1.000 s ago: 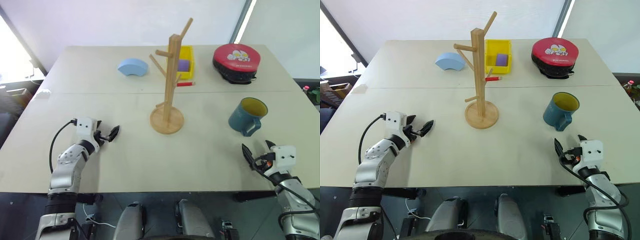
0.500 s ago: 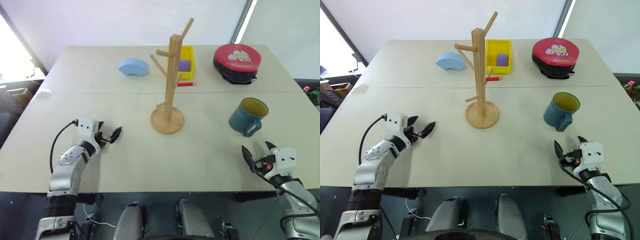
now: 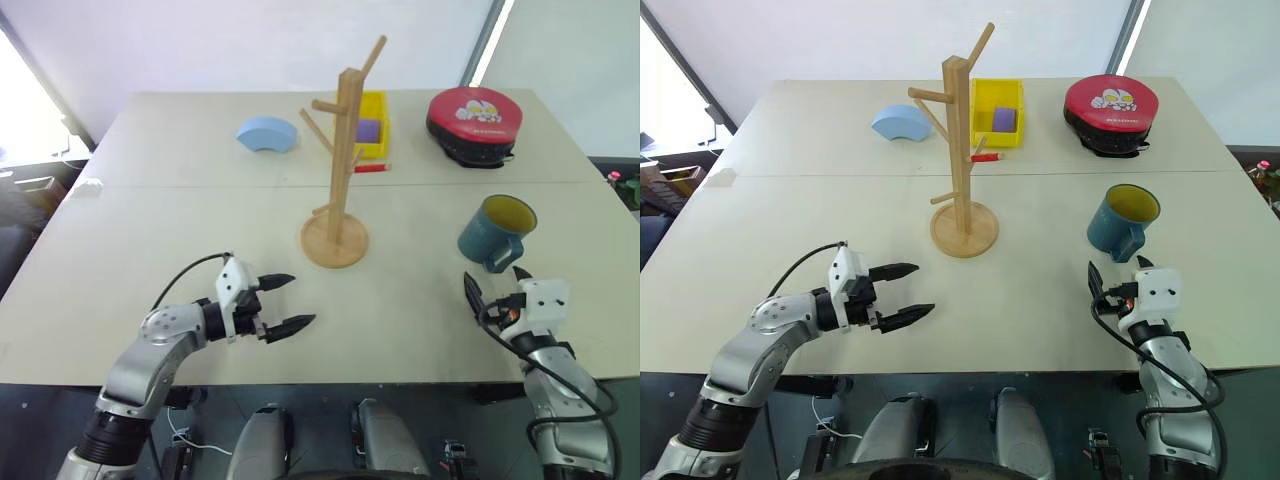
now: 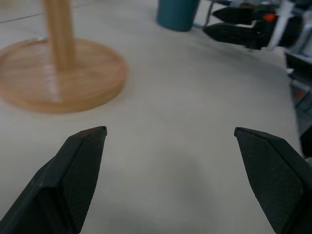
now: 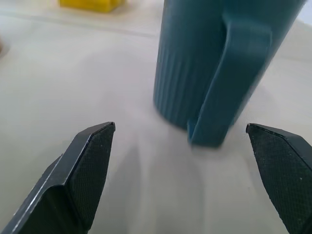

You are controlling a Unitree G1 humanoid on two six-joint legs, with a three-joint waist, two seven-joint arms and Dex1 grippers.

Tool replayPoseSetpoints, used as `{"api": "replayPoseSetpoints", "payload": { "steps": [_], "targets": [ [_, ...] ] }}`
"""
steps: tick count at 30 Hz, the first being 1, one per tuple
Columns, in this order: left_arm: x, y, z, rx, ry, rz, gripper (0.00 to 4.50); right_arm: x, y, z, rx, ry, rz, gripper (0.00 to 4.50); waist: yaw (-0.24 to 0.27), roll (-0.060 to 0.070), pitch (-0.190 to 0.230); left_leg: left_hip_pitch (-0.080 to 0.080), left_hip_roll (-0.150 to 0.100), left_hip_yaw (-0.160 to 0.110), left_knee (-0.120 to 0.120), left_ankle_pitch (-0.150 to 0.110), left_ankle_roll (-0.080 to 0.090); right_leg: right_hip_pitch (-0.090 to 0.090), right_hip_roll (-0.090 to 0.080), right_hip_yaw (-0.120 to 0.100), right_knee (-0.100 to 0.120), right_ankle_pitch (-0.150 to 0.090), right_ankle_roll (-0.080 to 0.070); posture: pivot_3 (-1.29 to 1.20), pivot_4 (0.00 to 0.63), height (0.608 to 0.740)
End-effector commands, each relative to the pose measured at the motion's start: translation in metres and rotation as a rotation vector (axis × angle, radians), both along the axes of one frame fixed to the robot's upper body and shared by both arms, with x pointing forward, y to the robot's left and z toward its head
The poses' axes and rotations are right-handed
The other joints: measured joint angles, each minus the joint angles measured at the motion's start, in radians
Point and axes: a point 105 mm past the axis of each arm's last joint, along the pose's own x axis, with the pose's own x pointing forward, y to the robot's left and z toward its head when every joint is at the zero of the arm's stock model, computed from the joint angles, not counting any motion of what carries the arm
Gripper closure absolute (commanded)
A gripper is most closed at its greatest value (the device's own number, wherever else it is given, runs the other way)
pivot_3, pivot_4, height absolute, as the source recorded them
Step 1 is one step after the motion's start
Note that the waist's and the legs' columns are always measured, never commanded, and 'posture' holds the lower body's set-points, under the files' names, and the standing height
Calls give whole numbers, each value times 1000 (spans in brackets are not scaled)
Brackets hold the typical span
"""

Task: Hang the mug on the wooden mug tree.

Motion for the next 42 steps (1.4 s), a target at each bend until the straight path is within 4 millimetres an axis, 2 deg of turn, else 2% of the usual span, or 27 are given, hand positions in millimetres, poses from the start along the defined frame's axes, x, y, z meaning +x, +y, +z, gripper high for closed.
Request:
{"api": "replayPoseSetpoints", "payload": {
  "steps": [1, 5, 10, 16, 19, 22, 27, 28, 29, 33, 40, 42],
  "targets": [
    [-3, -16, 18, -37, -54, -53, 0, 4, -2, 13, -25, -58, -46, 63, 0, 0, 0, 0, 0, 0, 0, 0, 0, 0, 0, 0, 0, 0, 0, 0, 150, 735],
    [-5, -26, 25, -55, -72, -73, 0, 7, -10, 17, -20, -81, -109, 63, -3, 0, 0, 0, -1, 0, 0, 0, 0, 0, 0, 0, 0, 0, 0, 0, 150, 735],
    [-5, -27, 27, -58, -75, -68, 0, 9, -22, 18, -29, -83, -171, 63, -3, 0, 0, 0, -1, 1, 0, 0, 0, 0, 2, 0, 0, 0, 0, 0, 150, 735],
    [-5, -26, 27, -56, -78, -60, 0, 6, -17, 14, -61, -58, -138, 63, -3, 0, 0, 1, -1, 1, 0, 0, 0, 0, 3, 0, 1, 0, 1, 0, 150, 735],
    [-6, -27, 27, -61, -75, -55, 0, -6, -18, 10, -59, -44, -126, 63, -1, 0, 0, 1, -1, 1, 0, 0, 0, 1, 3, 0, 0, 0, 1, 0, 150, 735],
    [-7, -26, 25, -59, -70, -57, 0, -14, -15, 7, -41, -24, -88, 966, -3, 0, 0, 1, -1, 1, 0, 0, 0, 1, 3, 0, 0, 0, 1, 0, 150, 735],
    [-7, -27, 26, -59, -70, -68, 0, -17, 0, 5, -23, -6, -13, 3496, -5, 0, 0, 2, 0, 1, 0, 0, 1, 1, 5, 1, 1, 0, 1, 0, 150, 735],
    [-6, -27, 27, -62, -71, -73, 0, -15, 5, 6, -29, -7, 12, 4113, -4, 0, 0, 2, 0, 1, 0, 0, 1, 1, 5, 1, 1, 0, 1, 0, 150, 735],
    [-6, -27, 27, -64, -72, -77, 0, -14, 11, 7, -37, -8, 37, 4453, -4, 0, 0, 2, 0, 1, 0, 1, 1, 1, 6, 1, 1, 0, 1, 0, 150, 735],
    [-8, -29, 31, -74, -78, -100, 0, -6, 20, 11, -82, -13, 56, 4453, -3, 0, 0, 2, 0, 1, 0, 1, 1, 1, 6, 1, 1, 0, 1, 0, 150, 735],
    [-7, -32, 35, -84, -87, -112, 0, 10, 12, 15, -73, -39, 12, 4453, -3, 0, 0, 1, 0, 1, 0, 1, 1, 1, 6, 1, 0, 0, 1, 0, 150, 735],
    [-7, -33, 34, -84, -86, -111, 0, 14, 2, 14, -67, -40, -37, 4453, -2, 0, 0, 1, 0, 1, 0, 1, 1, 1, 6, 1, 1, 0, 1, 0, 150, 735]
  ]
}}
